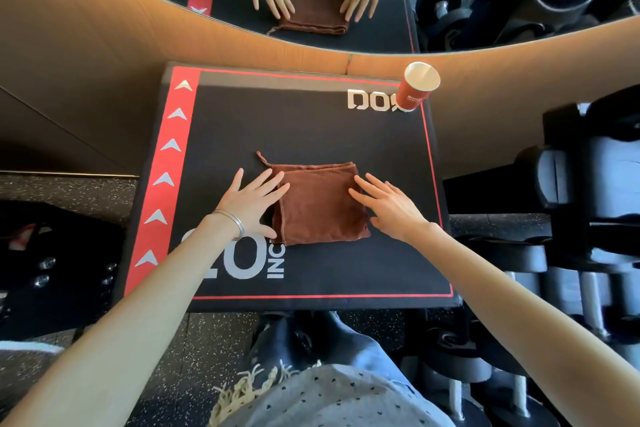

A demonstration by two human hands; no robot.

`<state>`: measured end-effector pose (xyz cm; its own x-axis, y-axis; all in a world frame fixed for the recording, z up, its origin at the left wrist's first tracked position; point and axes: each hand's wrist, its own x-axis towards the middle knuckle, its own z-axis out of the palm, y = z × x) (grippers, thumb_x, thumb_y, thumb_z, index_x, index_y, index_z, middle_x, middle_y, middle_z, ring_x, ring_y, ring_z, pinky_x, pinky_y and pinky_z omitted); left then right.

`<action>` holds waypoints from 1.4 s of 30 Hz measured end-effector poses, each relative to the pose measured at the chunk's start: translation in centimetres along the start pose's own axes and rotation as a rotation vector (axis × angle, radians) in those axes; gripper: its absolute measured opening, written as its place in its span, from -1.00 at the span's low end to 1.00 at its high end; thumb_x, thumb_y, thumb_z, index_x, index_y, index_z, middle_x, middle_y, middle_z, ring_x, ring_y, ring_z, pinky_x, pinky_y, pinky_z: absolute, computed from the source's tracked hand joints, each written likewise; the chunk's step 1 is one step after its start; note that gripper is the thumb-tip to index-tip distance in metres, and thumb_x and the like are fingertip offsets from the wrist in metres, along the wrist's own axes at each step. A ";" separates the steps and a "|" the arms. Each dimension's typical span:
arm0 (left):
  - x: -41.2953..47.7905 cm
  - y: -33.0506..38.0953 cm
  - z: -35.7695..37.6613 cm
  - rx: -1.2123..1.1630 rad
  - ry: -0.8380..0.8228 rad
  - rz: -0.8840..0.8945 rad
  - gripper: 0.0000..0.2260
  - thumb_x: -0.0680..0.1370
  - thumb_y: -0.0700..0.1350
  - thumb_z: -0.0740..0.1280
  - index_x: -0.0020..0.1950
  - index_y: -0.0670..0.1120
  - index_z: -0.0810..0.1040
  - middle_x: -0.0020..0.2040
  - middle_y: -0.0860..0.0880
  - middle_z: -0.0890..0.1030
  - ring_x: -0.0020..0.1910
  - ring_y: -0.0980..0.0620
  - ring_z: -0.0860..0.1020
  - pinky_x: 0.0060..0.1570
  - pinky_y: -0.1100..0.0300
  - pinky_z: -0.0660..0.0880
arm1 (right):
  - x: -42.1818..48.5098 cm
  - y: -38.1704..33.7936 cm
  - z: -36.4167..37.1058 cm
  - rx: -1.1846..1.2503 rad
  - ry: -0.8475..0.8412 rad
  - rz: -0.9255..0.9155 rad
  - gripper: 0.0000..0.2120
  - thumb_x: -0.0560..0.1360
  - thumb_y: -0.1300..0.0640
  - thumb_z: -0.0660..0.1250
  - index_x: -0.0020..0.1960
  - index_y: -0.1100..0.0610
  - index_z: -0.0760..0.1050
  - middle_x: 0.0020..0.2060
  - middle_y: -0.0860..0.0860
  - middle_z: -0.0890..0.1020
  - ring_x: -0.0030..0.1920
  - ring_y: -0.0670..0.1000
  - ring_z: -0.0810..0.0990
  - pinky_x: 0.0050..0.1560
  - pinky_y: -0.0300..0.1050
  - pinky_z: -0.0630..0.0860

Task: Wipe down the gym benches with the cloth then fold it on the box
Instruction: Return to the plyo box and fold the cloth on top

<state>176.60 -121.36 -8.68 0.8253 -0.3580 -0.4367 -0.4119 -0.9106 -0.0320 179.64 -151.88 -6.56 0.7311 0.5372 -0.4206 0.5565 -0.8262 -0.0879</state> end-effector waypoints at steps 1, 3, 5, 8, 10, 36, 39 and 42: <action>-0.4 -0.1 0.0 0.018 0.002 -0.006 -0.15 0.44 0.38 0.18 0.55 0.05 -0.12 0.57 0.01 -0.17 0.55 -0.02 -0.18 0.43 -0.27 -0.14 | -0.1 0.0 0.0 0.005 0.016 0.002 -0.38 0.55 0.13 0.27 0.52 -0.02 0.07 0.54 -0.03 0.01 0.54 0.03 -0.09 0.50 0.03 0.00; -0.8 0.2 -0.2 -0.004 0.039 -0.024 -0.25 0.51 0.34 0.09 0.56 0.01 -0.06 0.58 0.01 -0.12 0.55 0.00 -0.16 0.45 -0.24 -0.13 | -0.1 -0.2 -0.2 0.045 0.095 0.007 -0.49 0.58 0.12 0.23 0.49 0.03 0.20 0.53 -0.03 0.12 0.53 0.01 -0.02 0.48 -0.01 0.05; -0.8 1.3 -0.6 -0.050 0.134 -0.017 -0.37 0.57 0.26 0.05 0.55 -0.01 0.02 0.58 0.01 -0.04 0.56 0.03 -0.11 0.46 -0.18 -0.12 | -0.3 -0.8 -0.4 0.104 0.175 -0.010 -0.58 0.58 0.18 0.19 0.44 0.07 0.32 0.50 -0.03 0.22 0.52 0.00 0.07 0.44 -0.06 0.13; -0.6 3.5 -0.9 -0.092 0.204 0.057 -0.45 0.60 0.16 0.08 0.54 0.01 0.08 0.57 0.03 0.02 0.56 0.05 -0.05 0.48 -0.11 -0.13 | -0.6 -1.6 -0.3 0.155 0.137 -0.047 -0.60 0.57 0.24 0.16 0.39 0.08 0.39 0.48 -0.03 0.27 0.50 -0.02 0.15 0.43 -0.07 0.16; -0.6 4.3 -0.7 -0.081 0.143 0.069 -0.46 0.60 0.18 0.06 0.55 0.05 0.05 0.58 0.04 -0.01 0.56 0.04 -0.07 0.47 -0.14 -0.15 | -0.8 -1.6 -0.3 0.157 0.103 -0.024 -0.61 0.57 0.24 0.14 0.37 0.06 0.41 0.48 -0.03 0.27 0.49 -0.02 0.16 0.47 -0.08 0.10; 9.8 3.9 -5.7 -0.070 -0.051 0.004 -0.30 0.55 0.20 0.20 0.55 0.09 -0.12 0.58 -0.04 -0.17 0.55 -0.08 -0.17 0.48 -0.12 -0.13 | 5.4 0.1 -0.7 0.131 0.056 0.121 -0.43 0.63 0.16 0.14 0.53 0.20 -0.05 0.54 0.10 -0.06 0.53 0.10 -0.16 0.51 0.03 0.01; 11.8 3.2 -7.1 -0.108 -0.080 0.018 -0.31 0.53 0.31 0.11 0.55 0.09 -0.09 0.58 -0.04 -0.14 0.55 -0.08 -0.15 0.48 -0.12 -0.13 | 7.1 1.7 -1.7 0.217 0.016 0.114 -0.44 0.63 0.14 0.14 0.53 0.18 -0.04 0.54 0.09 -0.07 0.53 0.09 -0.17 0.50 0.03 -0.04; 13.5 2.7 -7.8 -0.114 -0.072 0.005 -0.34 0.54 0.32 0.02 0.55 0.09 -0.08 0.58 -0.04 -0.14 0.55 -0.08 -0.15 0.50 -0.07 -0.11 | 8.5 3.2 -2.6 0.261 0.005 0.125 -0.44 0.63 0.07 0.13 0.53 0.15 -0.02 0.55 0.06 -0.07 0.53 0.06 -0.17 0.49 0.03 -0.01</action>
<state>189.63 -130.28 -7.60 0.7917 -0.3503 -0.5005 -0.3658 -0.9280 0.0709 188.62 -149.54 -8.07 0.7903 0.4284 -0.4381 0.3419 -0.9016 -0.2648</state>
